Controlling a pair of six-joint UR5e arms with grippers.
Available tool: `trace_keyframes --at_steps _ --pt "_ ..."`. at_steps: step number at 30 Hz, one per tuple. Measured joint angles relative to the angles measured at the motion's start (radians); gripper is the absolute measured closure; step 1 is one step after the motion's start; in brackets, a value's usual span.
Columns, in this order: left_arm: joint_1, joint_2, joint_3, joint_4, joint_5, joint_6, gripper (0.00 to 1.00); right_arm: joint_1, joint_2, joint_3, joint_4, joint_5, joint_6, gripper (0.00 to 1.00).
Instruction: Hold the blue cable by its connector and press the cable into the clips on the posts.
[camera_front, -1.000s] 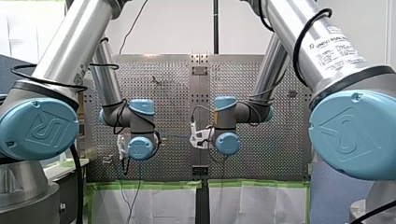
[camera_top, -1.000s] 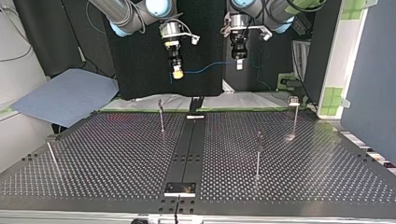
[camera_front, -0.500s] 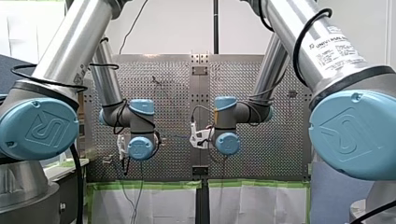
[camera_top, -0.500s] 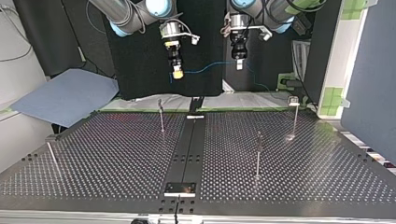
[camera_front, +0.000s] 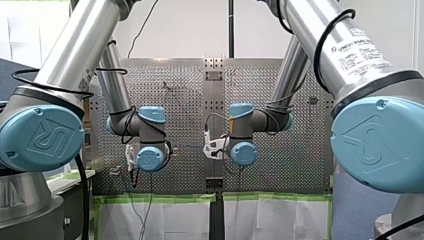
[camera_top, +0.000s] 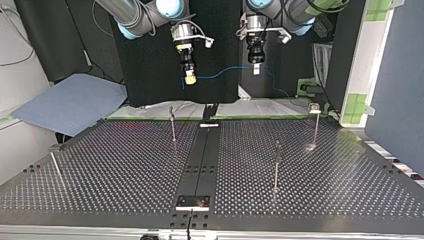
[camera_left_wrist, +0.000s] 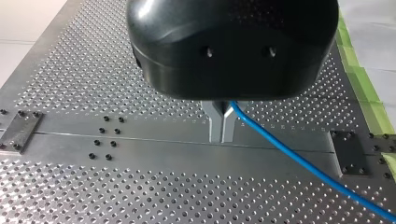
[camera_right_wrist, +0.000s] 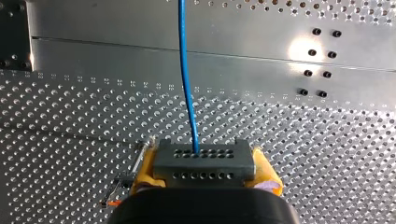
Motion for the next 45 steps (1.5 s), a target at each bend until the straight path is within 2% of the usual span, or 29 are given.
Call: trace_keyframes --at_steps 17,22,31,45 --pt "0.003 -0.004 -0.001 -0.003 0.003 0.003 1.00 0.001 0.001 0.001 0.002 0.001 -0.001 1.00" --pt "0.022 -0.040 -0.001 -0.025 0.006 0.008 1.00 0.013 0.030 0.013 0.030 0.004 -0.008 1.00" --pt "0.026 -0.119 -0.002 -0.029 0.006 0.009 1.00 0.015 0.052 0.015 0.044 0.005 -0.009 1.00" --pt "0.026 -0.129 -0.002 -0.029 0.006 0.009 1.00 0.015 0.052 0.015 0.044 0.005 -0.009 1.00"
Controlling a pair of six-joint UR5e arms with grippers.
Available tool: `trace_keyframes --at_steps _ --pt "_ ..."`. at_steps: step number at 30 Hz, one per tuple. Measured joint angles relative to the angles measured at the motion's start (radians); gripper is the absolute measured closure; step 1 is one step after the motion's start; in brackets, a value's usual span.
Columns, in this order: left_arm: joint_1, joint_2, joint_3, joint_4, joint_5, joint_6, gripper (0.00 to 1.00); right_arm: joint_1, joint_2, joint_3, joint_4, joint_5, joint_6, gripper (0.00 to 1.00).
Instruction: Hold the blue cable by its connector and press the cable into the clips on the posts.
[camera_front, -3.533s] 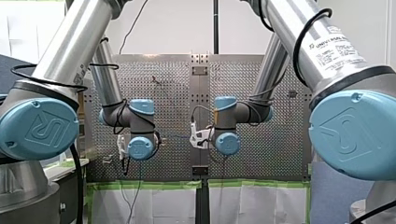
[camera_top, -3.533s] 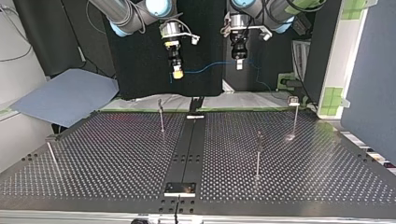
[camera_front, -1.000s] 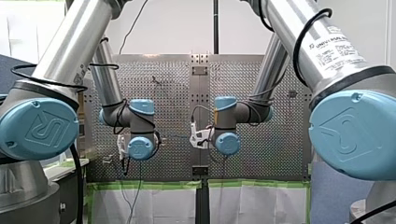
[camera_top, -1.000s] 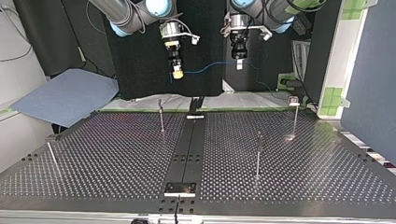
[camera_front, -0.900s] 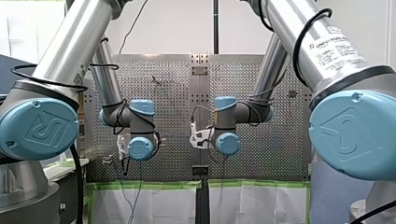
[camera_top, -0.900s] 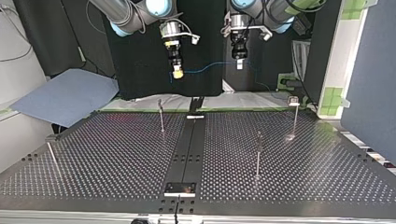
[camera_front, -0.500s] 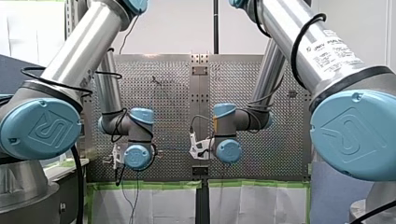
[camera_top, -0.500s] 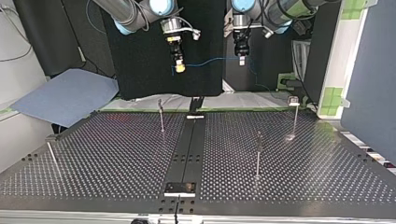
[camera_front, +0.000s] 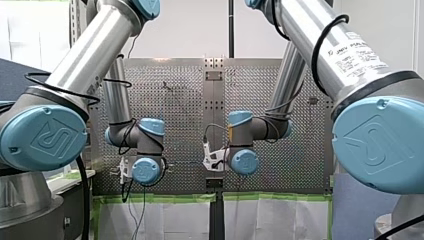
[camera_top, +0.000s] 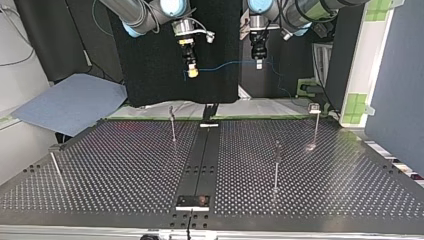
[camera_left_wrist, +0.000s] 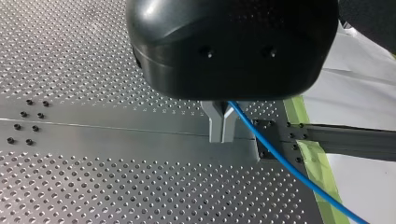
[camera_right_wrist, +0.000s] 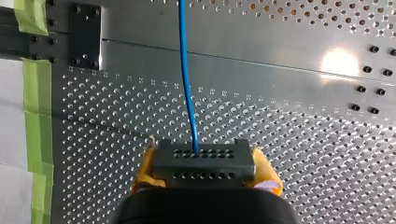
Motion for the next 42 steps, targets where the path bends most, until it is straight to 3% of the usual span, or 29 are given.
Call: trace_keyframes --at_steps 21,27,30,32,37,42 --pt "0.002 -0.003 -0.001 -0.002 0.002 0.002 1.00 0.000 0.000 0.000 0.000 0.000 0.000 1.00" --pt "0.023 0.008 0.002 -0.040 0.014 0.040 1.00 0.014 -0.010 -0.024 0.024 0.024 -0.015 1.00" --pt "0.029 0.036 0.003 -0.071 0.010 0.054 1.00 0.022 -0.033 -0.049 0.049 0.040 -0.003 1.00" --pt "0.033 0.055 0.003 -0.090 0.020 0.048 1.00 0.025 -0.054 -0.071 0.071 0.033 0.015 1.00" --pt "0.045 0.108 0.005 -0.143 0.027 0.020 1.00 0.024 -0.106 -0.113 0.123 -0.009 0.057 1.00" --pt "0.062 0.157 0.014 -0.192 0.021 -0.004 1.00 0.022 -0.151 -0.132 0.168 -0.053 0.068 1.00"
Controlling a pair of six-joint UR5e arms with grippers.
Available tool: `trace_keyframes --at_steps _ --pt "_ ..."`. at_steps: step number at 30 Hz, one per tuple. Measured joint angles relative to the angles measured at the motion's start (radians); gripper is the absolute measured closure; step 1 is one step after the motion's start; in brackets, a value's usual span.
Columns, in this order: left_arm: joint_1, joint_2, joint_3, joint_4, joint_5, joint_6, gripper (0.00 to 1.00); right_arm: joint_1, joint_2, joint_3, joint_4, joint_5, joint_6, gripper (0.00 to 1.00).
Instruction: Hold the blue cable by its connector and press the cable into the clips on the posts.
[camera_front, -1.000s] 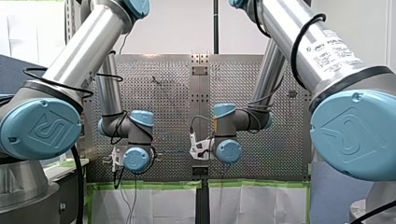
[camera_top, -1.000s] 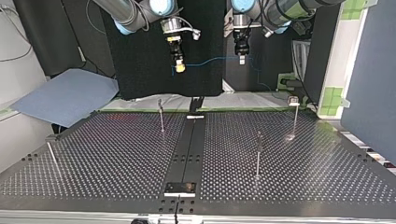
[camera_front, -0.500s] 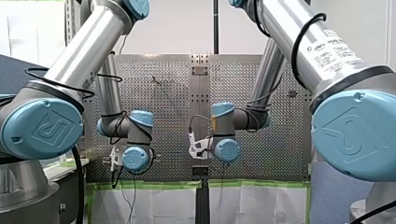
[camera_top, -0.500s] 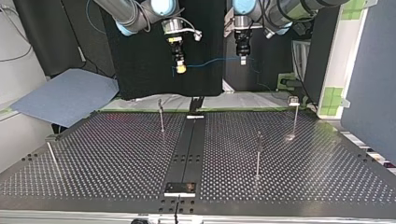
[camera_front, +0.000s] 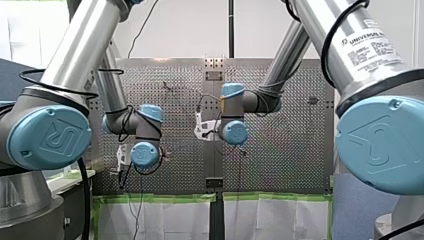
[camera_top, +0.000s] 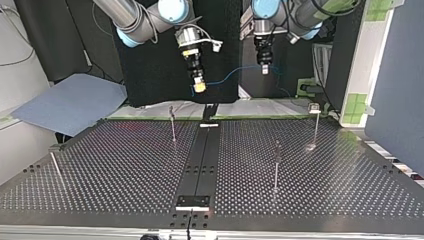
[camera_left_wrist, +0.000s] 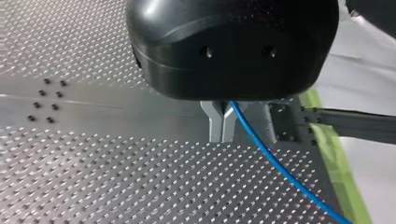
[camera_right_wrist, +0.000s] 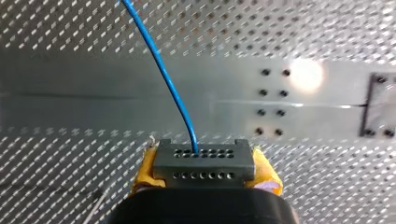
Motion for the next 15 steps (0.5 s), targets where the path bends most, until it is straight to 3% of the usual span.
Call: trace_keyframes --at_steps 4,8,15 --pt "0.013 0.038 0.018 -0.038 -0.001 0.003 1.00 -0.001 -0.036 -0.009 0.036 -0.035 0.013 1.00" --pt "0.026 0.076 0.050 -0.075 -0.001 0.005 1.00 -0.003 -0.067 -0.015 0.072 -0.052 0.029 1.00" --pt "0.050 0.142 0.105 -0.142 -0.004 0.016 1.00 -0.007 -0.054 -0.048 0.132 -0.056 0.048 1.00"
